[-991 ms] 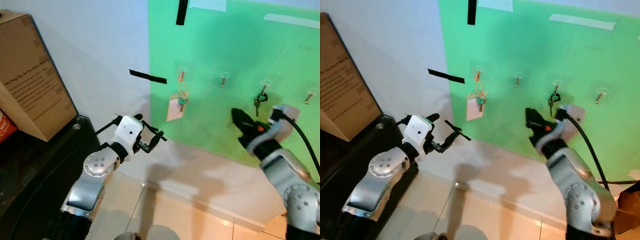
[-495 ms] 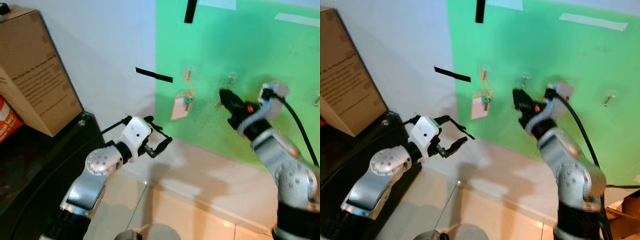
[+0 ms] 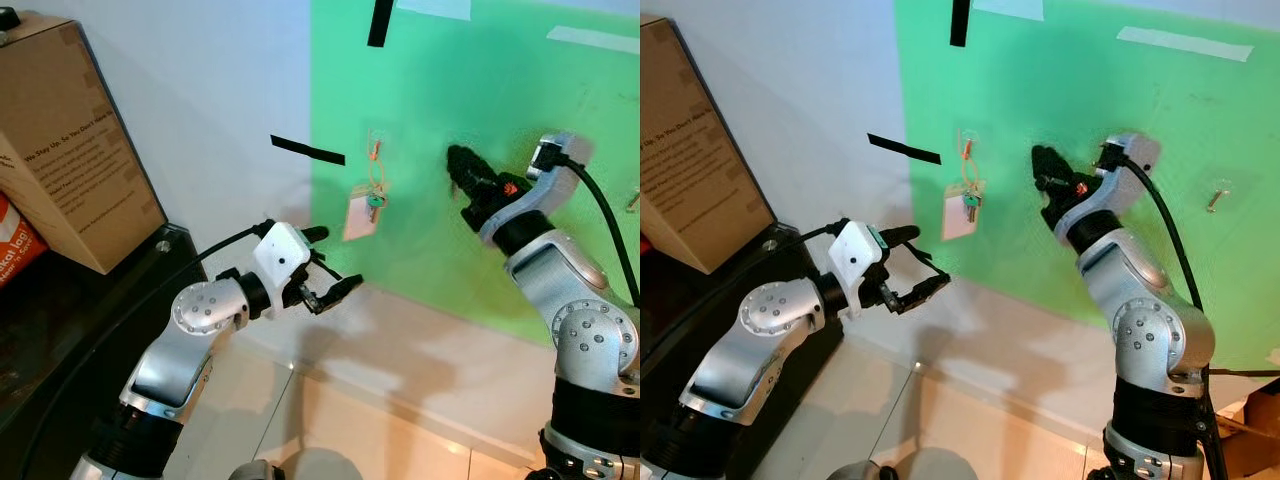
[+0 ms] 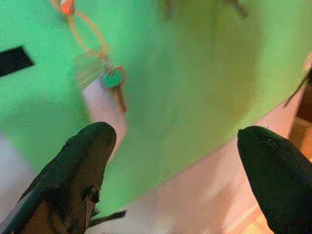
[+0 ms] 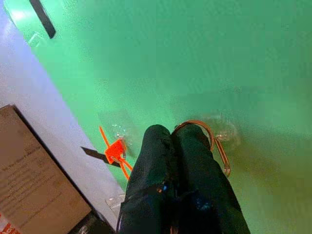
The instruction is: Hang keys on a hook
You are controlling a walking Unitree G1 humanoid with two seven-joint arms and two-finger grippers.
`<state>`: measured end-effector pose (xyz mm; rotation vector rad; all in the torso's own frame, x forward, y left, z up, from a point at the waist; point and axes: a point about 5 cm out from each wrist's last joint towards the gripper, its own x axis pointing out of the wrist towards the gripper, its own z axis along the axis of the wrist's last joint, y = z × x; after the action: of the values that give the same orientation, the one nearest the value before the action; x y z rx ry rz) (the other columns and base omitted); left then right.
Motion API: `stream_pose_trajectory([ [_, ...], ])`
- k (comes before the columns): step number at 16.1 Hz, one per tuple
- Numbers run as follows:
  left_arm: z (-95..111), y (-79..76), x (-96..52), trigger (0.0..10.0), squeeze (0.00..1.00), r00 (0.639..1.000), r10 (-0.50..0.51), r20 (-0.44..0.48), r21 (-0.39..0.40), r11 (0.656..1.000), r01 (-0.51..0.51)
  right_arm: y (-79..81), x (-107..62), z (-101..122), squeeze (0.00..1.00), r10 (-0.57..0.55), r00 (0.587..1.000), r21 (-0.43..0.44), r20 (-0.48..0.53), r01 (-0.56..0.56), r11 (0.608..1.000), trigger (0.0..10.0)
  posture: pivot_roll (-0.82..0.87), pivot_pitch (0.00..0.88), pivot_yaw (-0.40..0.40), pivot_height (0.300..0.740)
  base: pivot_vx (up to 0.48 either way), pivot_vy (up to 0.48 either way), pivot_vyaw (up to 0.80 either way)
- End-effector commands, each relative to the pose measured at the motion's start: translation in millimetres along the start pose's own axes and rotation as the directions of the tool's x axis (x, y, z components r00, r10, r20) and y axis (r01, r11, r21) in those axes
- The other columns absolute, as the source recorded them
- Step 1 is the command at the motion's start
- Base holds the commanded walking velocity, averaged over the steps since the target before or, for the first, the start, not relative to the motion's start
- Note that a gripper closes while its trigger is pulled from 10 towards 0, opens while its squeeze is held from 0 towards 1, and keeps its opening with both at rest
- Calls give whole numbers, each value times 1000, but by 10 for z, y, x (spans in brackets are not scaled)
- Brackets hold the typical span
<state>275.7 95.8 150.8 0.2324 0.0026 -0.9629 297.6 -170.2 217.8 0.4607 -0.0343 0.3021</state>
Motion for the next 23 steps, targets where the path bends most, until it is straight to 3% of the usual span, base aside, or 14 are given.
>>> stream_pose_trajectory([
  [1, 111, 8, 16, 10000, 0, 999, -27, 36, -4, 1000, 27, 9, 18, 61, 0, -1, 1000, 12, 23, 1, 1000, 10000, -76, 0, 26, 740, 0, 0, 0],
  [5, 185, -15, 41, 10000, 0, 997, -53, 50, -7, 999, 53, -9, 49, 100, 0, -12, 1000, 23, 28, 12, 1000, 10000, -74, 0, 30, 740, 0, 0, 0],
  [8, 191, -21, 30, 10000, 0, 997, -59, 43, -8, 998, 59, -91, 64, 40, 0, -69, 997, 16, -24, 70, 997, 10000, -71, 0, 27, 740, 0, 0, 0],
  [17, 208, -9, 18, 10000, 0, 998, -59, 32, -12, 998, 59, -104, 48, 2, 0, -80, 995, 42, -54, 82, 996, 10000, -79, 0, 21, 740, 0, 0, 0],
  [23, 194, -18, 44, 10000, 0, 998, -58, 24, -1, 998, 58, -106, 56, -43, 0, -91, 993, 11, -79, 93, 996, 10000, -78, 0, 18, 740, 0, 0, 0],
])
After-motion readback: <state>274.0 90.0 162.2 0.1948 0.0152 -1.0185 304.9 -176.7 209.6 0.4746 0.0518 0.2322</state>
